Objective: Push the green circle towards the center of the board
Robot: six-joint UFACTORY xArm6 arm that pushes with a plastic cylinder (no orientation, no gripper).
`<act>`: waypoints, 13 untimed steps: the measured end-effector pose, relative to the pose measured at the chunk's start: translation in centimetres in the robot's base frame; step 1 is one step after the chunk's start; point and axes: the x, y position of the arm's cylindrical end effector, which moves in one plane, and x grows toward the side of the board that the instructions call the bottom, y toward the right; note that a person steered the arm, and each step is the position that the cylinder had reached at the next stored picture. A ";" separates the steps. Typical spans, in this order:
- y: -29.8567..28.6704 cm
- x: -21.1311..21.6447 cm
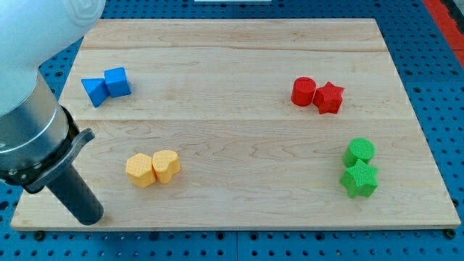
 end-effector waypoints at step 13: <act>32.4 -7.2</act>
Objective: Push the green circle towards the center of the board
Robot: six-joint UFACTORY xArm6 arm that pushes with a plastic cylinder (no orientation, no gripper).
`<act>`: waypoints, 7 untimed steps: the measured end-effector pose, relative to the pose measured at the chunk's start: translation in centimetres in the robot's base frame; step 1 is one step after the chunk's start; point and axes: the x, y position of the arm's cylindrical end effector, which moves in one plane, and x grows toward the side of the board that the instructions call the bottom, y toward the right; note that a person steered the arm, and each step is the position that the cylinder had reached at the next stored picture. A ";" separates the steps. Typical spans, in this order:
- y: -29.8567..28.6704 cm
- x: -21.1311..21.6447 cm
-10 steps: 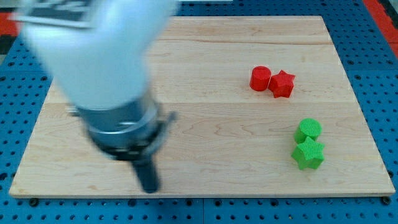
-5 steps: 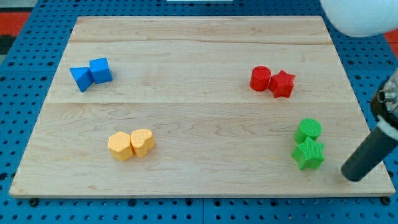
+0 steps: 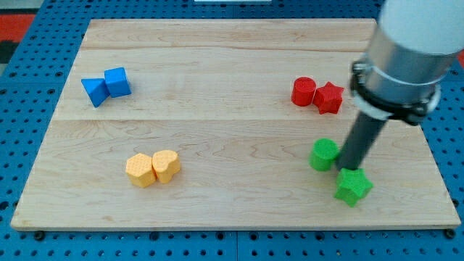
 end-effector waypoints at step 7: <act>-17.6 -8.9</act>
